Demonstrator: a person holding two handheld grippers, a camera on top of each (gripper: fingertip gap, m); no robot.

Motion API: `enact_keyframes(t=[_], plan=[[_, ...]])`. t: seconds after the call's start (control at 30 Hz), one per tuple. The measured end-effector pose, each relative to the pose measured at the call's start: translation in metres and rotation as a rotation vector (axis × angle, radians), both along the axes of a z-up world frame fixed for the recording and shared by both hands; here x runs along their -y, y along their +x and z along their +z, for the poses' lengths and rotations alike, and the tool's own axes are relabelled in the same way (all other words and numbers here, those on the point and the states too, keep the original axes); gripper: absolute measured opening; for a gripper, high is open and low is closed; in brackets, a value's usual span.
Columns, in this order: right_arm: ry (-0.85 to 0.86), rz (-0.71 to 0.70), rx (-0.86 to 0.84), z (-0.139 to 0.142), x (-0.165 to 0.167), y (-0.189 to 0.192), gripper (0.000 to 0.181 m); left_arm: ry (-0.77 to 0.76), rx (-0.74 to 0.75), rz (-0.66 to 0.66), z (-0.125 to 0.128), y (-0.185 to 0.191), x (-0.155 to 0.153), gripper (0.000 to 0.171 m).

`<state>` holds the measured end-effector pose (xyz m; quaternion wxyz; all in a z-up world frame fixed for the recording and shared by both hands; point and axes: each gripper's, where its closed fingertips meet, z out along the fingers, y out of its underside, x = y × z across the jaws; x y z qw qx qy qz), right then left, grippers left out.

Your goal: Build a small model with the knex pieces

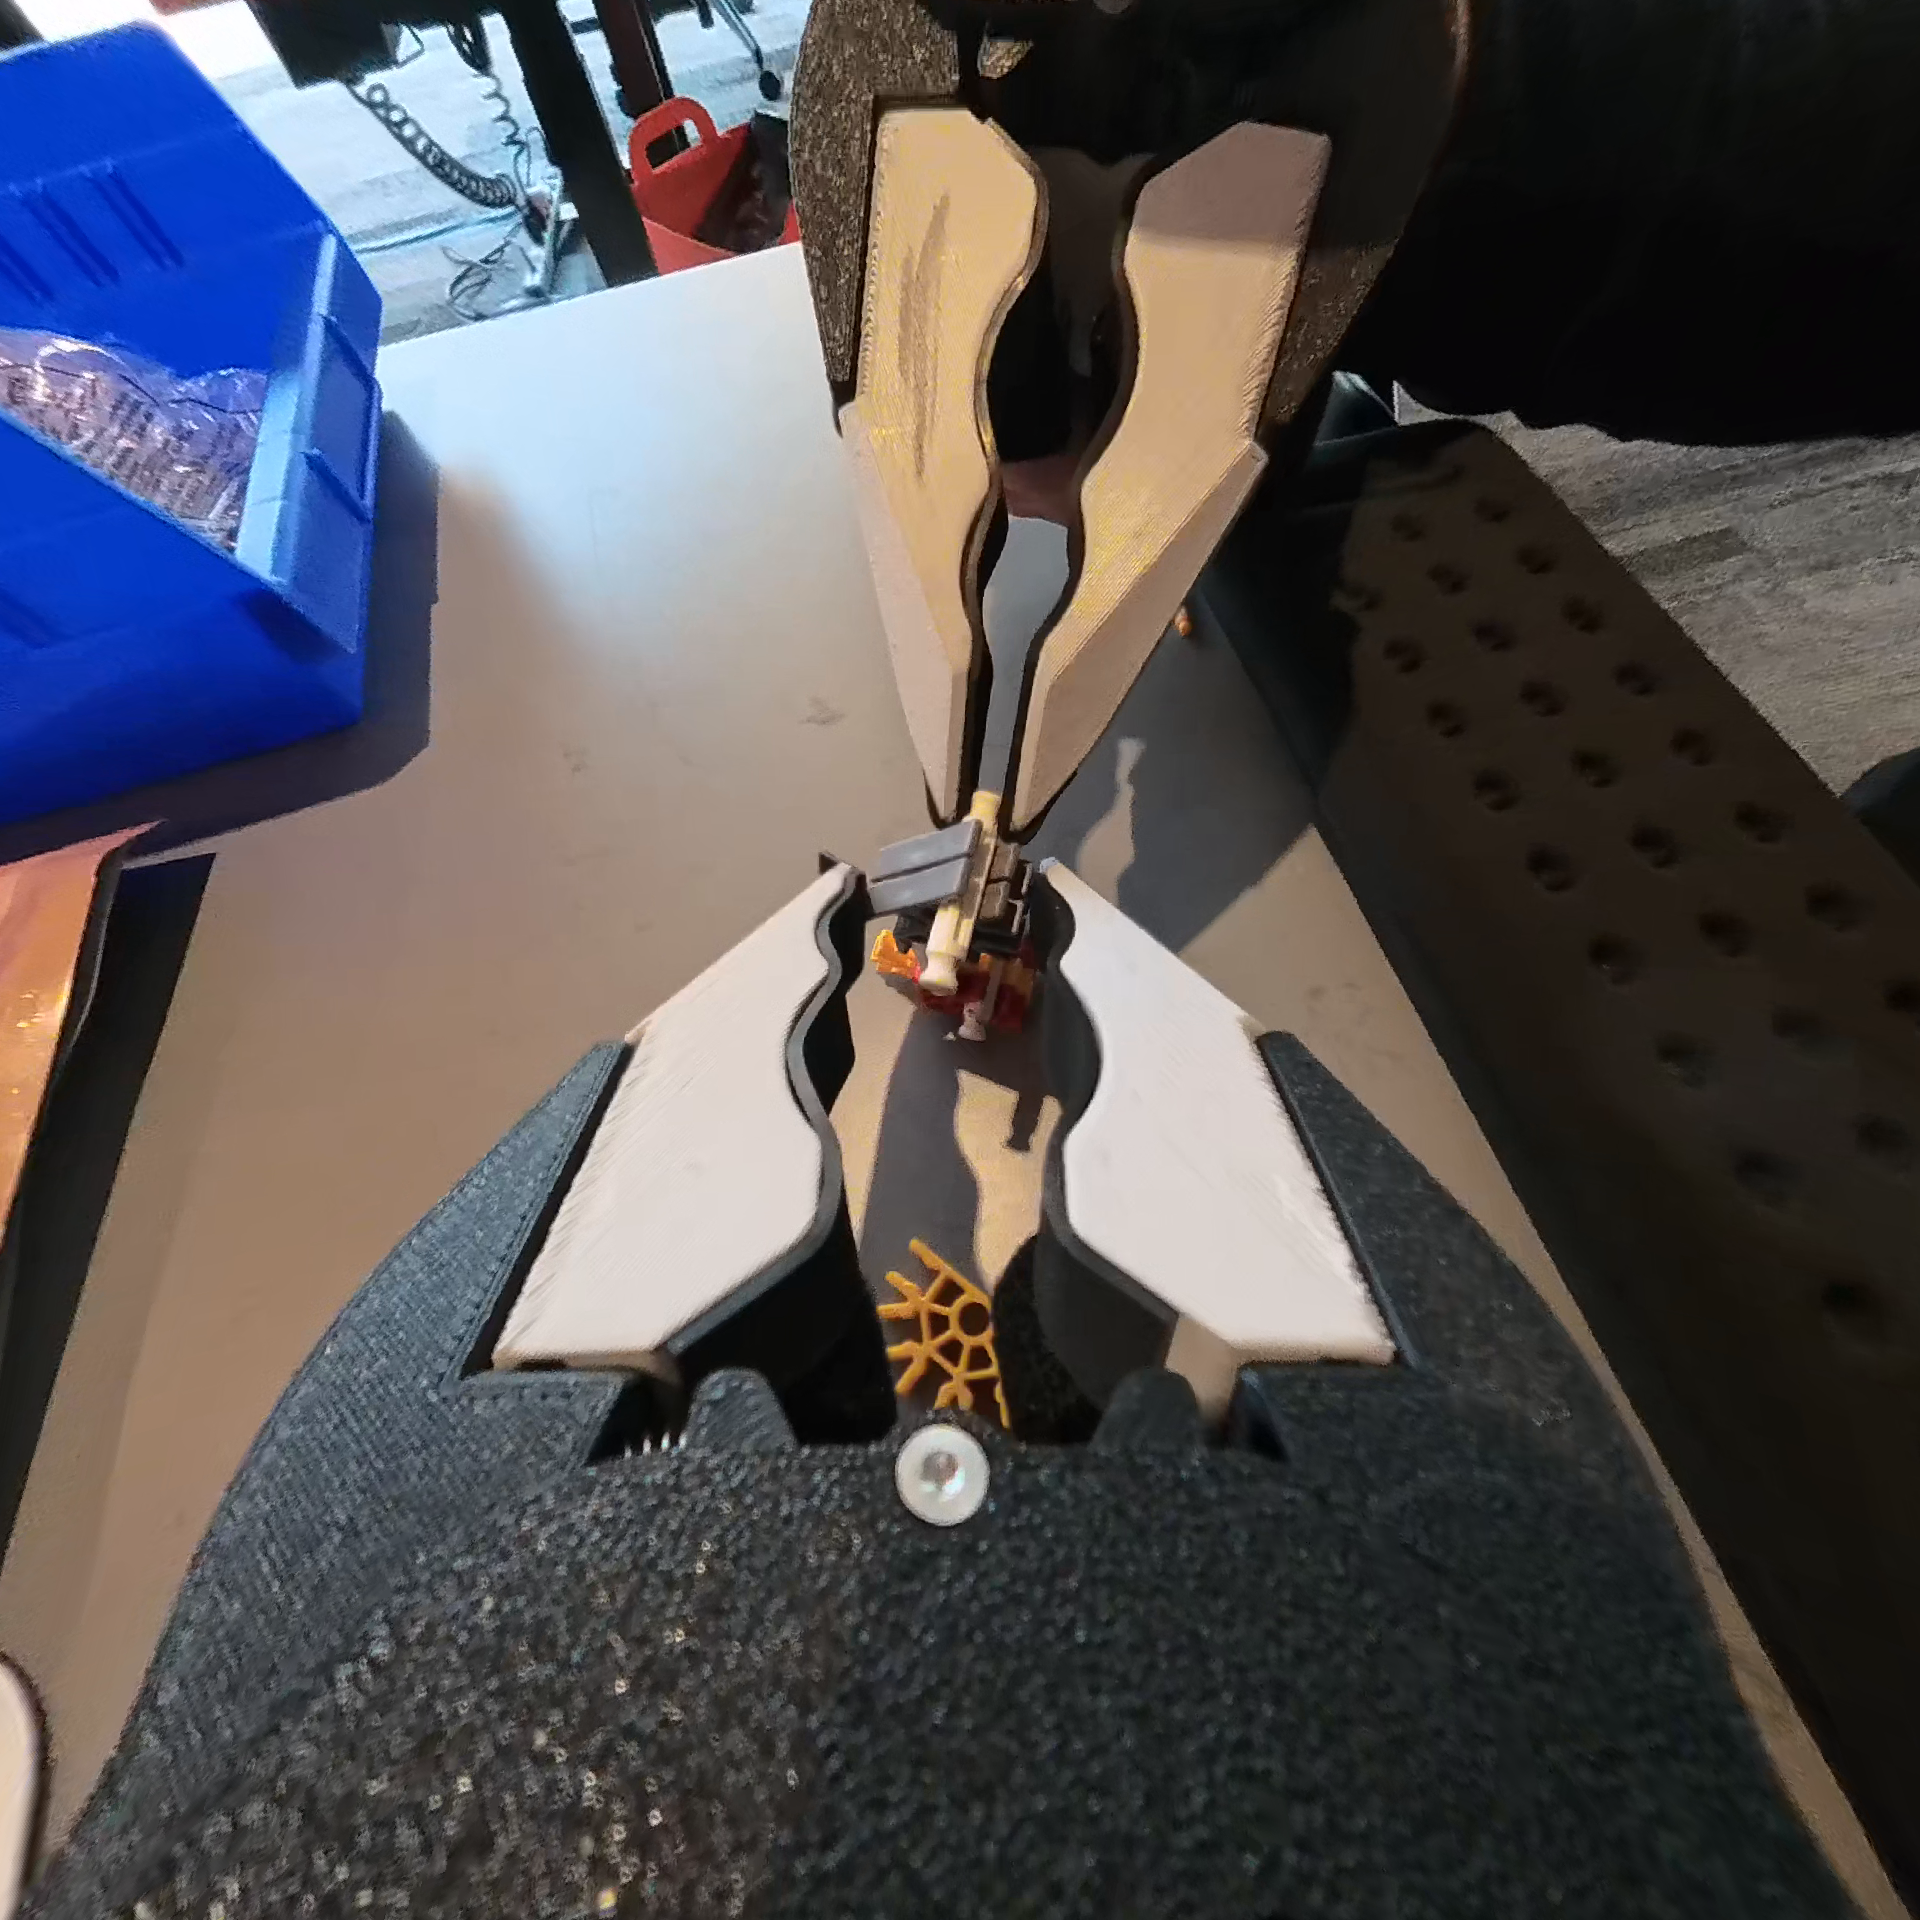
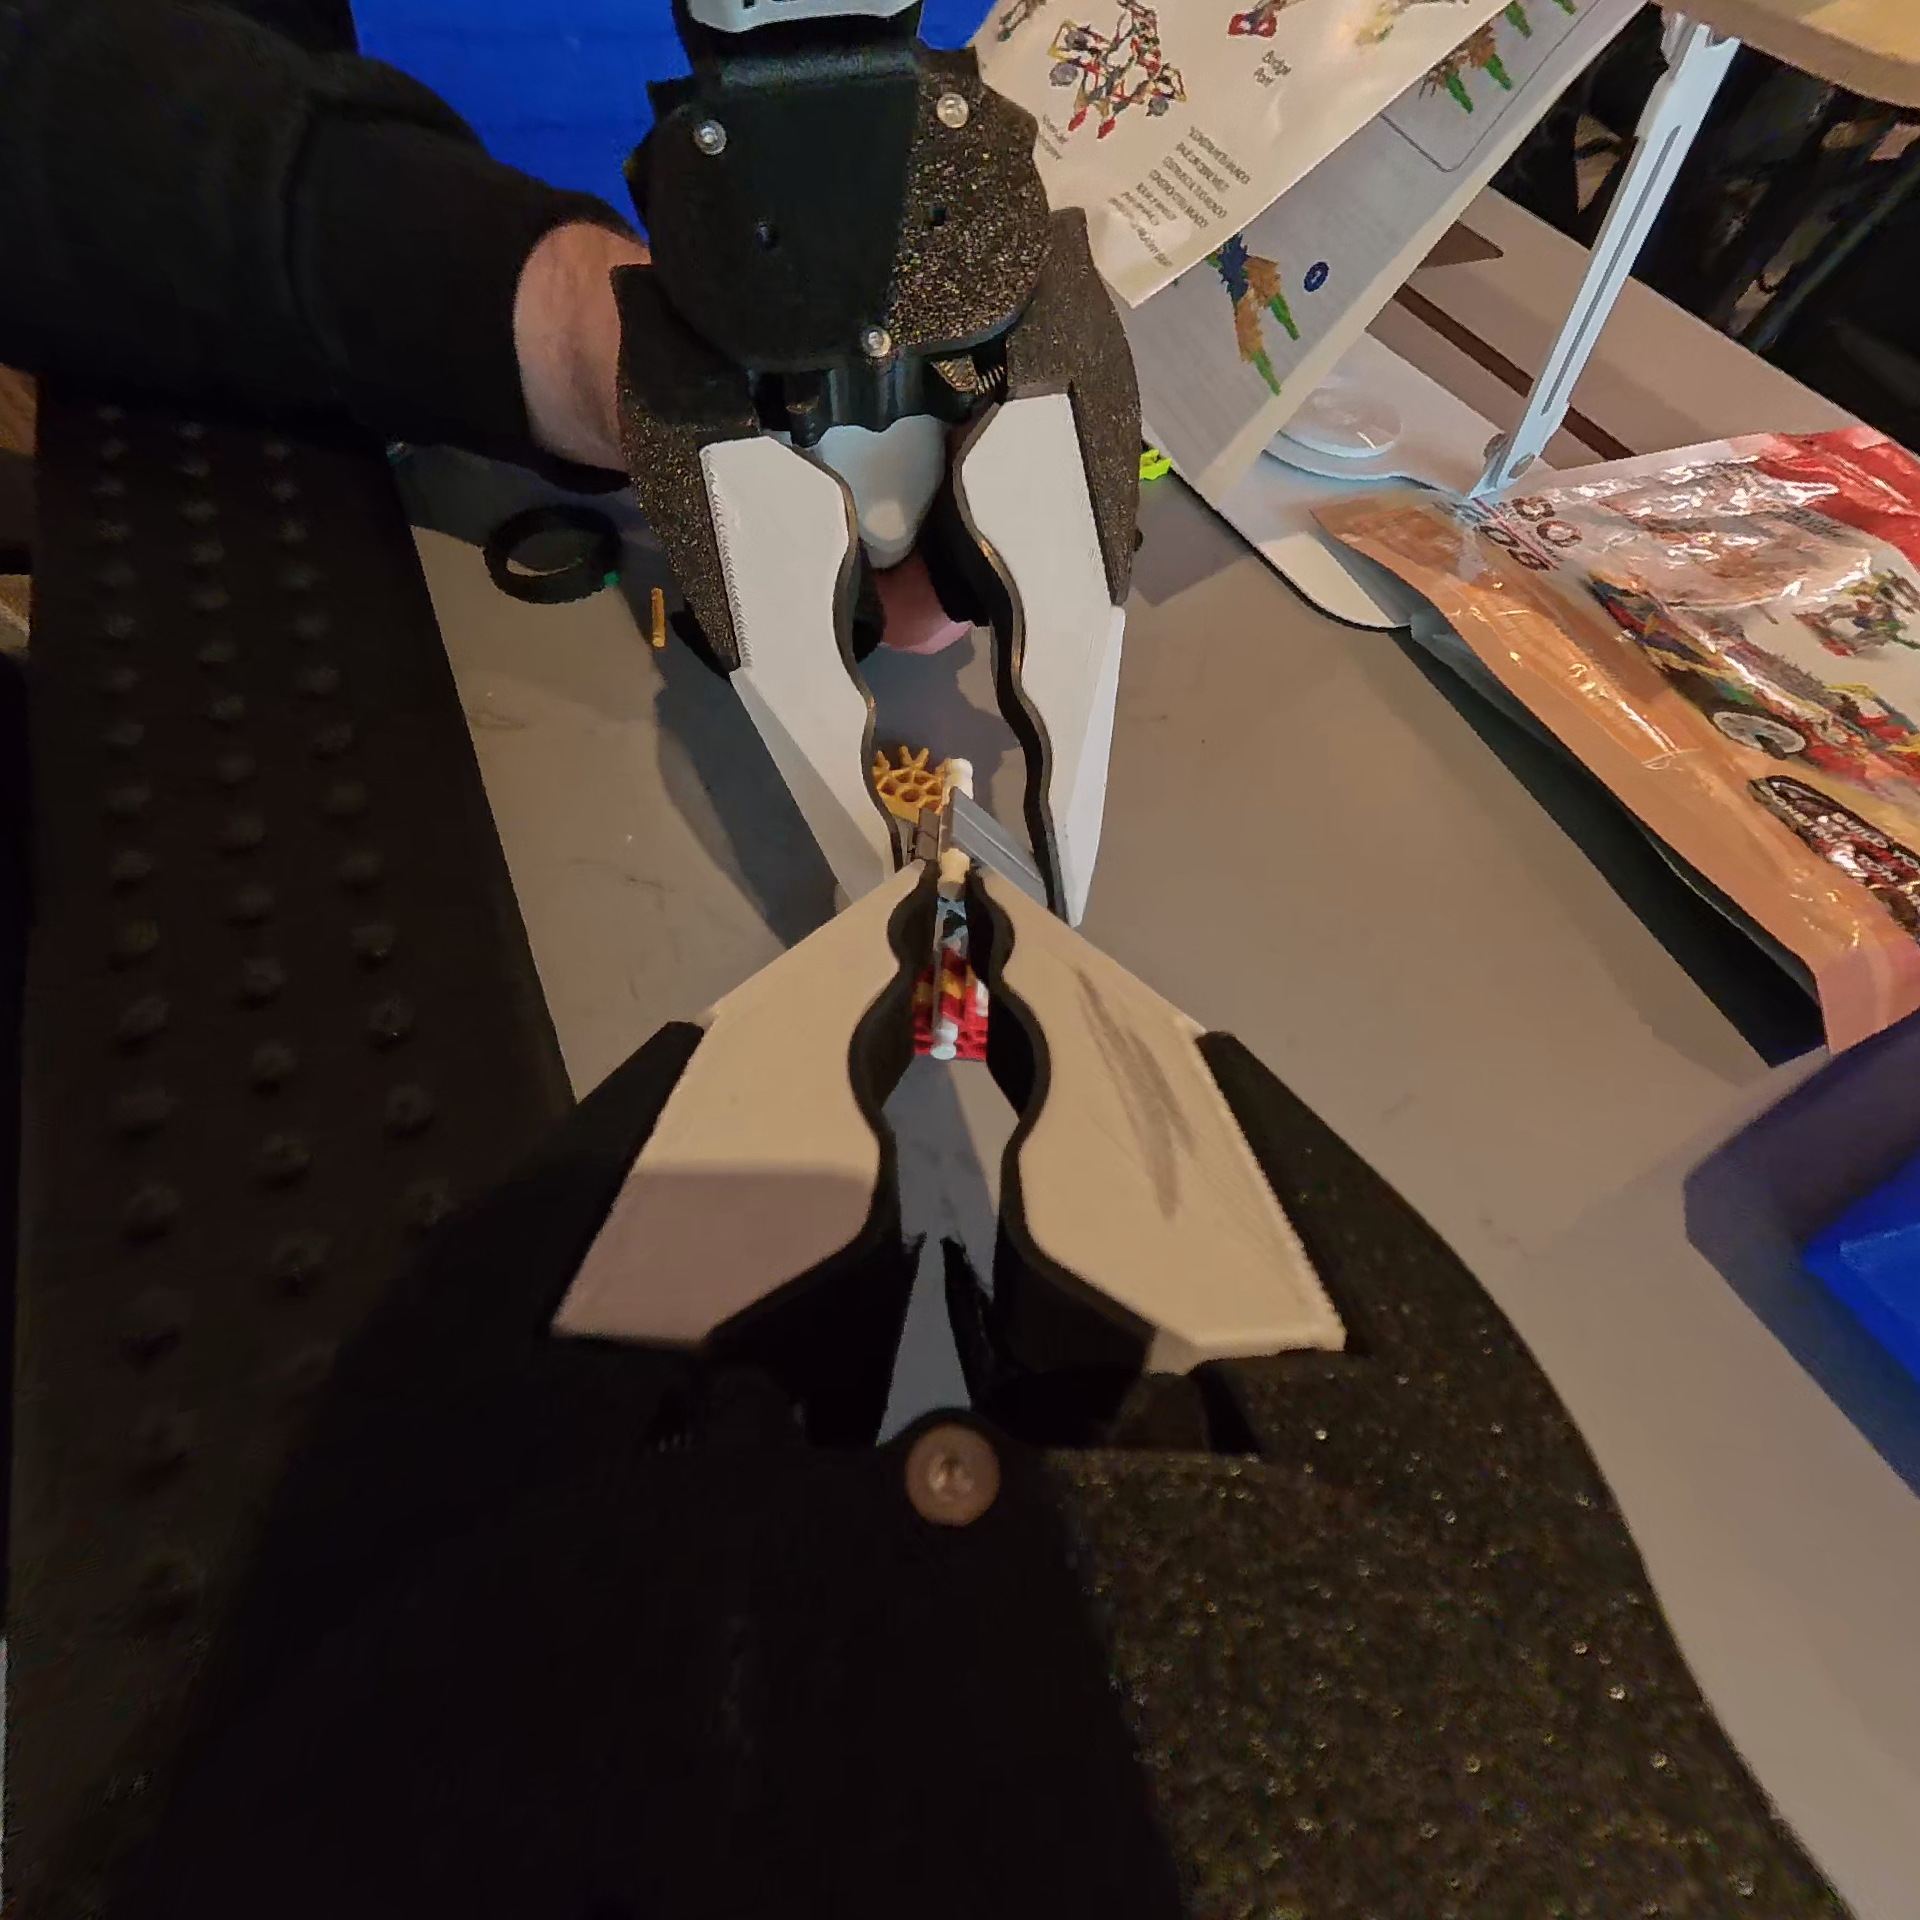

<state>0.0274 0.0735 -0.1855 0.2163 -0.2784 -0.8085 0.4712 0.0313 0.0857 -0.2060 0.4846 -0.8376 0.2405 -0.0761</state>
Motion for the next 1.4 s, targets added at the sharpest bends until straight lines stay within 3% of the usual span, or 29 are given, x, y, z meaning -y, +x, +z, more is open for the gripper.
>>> enact_keyframes(t=[0.07,0.3,0.47,0.57,0.7,1.27,1.4], plan=[[-0.01,-0.002,-0.004,0.0,0.0,0.0,0.004,0.016,-0.048,0.015,0.0,-0.001,-0.001,0.028],[-0.059,0.006,0.013,-0.003,-0.002,0.005,0.003,0.049,-0.005,0.019,0.0,0.003,0.0,0.027],[-0.093,0.048,0.046,-0.002,0.0,0.009,0.003,0.112,-0.074,0.035,0.013,0.005,-0.001,0.036],[-0.092,0.084,0.057,-0.002,0.005,0.009,0.003,0.107,-0.135,-0.016,0.013,0.014,0.003,0.019],[-0.103,0.107,0.055,-0.002,0.007,0.008,0.003,0.101,-0.174,-0.026,0.011,0.013,0.005,0.017],[-0.102,0.114,0.02,-0.002,0.004,0.013,0.003,0.12,-0.185,-0.01,0.011,0.015,0.006,0.015],[-0.111,0.131,0.035,-0.002,0.007,0.014,0.003,0.093,-0.161,-0.031,0.011,0.018,0.011,0.023]])
